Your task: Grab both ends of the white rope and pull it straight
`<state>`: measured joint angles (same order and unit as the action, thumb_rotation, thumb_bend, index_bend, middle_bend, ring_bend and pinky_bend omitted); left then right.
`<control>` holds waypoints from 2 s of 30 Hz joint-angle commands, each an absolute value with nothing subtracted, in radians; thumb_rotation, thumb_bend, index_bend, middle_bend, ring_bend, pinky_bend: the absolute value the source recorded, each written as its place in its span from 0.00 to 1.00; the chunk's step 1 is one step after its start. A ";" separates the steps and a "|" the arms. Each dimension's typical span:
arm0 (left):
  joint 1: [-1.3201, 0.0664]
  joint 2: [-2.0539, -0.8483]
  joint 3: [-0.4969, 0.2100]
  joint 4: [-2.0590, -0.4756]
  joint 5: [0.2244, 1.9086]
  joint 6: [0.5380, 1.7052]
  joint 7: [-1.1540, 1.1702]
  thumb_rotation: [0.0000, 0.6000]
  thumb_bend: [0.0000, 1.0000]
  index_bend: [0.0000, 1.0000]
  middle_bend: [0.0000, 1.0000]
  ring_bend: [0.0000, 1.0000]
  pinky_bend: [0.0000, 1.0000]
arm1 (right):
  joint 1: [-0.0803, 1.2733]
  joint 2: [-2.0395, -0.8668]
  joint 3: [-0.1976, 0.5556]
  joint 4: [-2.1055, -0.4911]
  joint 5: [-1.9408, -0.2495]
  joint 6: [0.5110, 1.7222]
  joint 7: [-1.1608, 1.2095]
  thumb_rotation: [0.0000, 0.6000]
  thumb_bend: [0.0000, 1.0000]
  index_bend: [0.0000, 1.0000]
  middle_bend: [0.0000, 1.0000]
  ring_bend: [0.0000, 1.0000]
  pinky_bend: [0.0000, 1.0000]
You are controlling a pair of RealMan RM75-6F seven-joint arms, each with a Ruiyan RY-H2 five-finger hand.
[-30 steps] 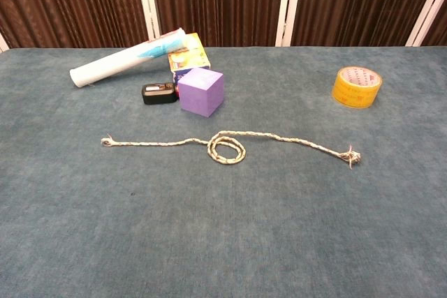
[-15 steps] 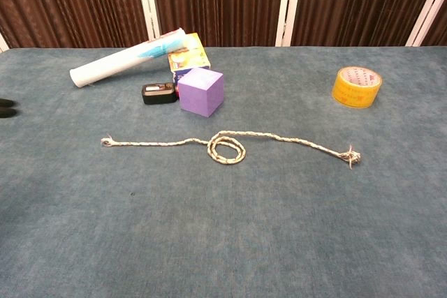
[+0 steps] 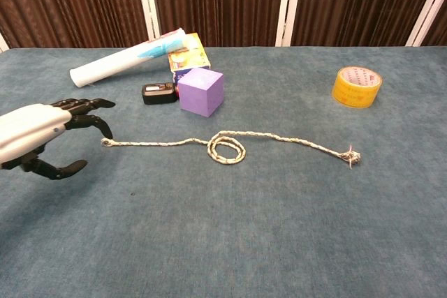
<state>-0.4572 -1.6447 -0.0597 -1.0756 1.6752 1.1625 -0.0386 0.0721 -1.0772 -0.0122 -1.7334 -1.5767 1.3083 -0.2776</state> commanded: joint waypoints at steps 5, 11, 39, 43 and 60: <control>-0.510 -1.737 -0.086 -0.933 1.633 1.152 -0.033 1.00 0.44 0.36 0.00 0.00 0.07 | 0.091 -1.087 -0.015 -1.736 -1.543 1.273 -0.302 1.00 0.24 0.00 0.00 0.00 0.00; -0.535 -1.787 -0.093 -0.839 1.603 1.137 -0.025 1.00 0.43 0.35 0.00 0.00 0.07 | 0.100 -1.091 -0.016 -1.731 -1.509 1.255 -0.312 1.00 0.23 0.00 0.00 0.00 0.00; -0.619 -1.931 -0.067 -0.564 1.547 1.078 -0.081 1.00 0.44 0.51 0.02 0.00 0.07 | 0.124 -1.098 -0.023 -1.716 -1.443 1.238 -0.331 1.00 0.24 0.00 0.00 0.00 0.00; -0.623 -1.936 -0.062 -0.558 1.548 1.087 -0.096 1.00 0.43 0.55 0.04 0.00 0.07 | 0.126 -1.099 -0.025 -1.721 -1.436 1.238 -0.341 1.00 0.23 0.00 0.00 0.00 0.00; -0.614 -1.911 -0.043 -0.596 1.549 1.135 -0.095 1.00 0.43 0.61 0.06 0.00 0.08 | 0.153 -1.136 -0.022 -1.699 -1.462 1.239 -0.353 1.00 0.24 0.00 0.00 0.00 0.00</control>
<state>-0.6189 -1.9189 -0.0475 -0.5856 1.5452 1.1258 -0.0964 0.1438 -1.1232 -0.0271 -1.7094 -1.4500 1.2388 -0.3549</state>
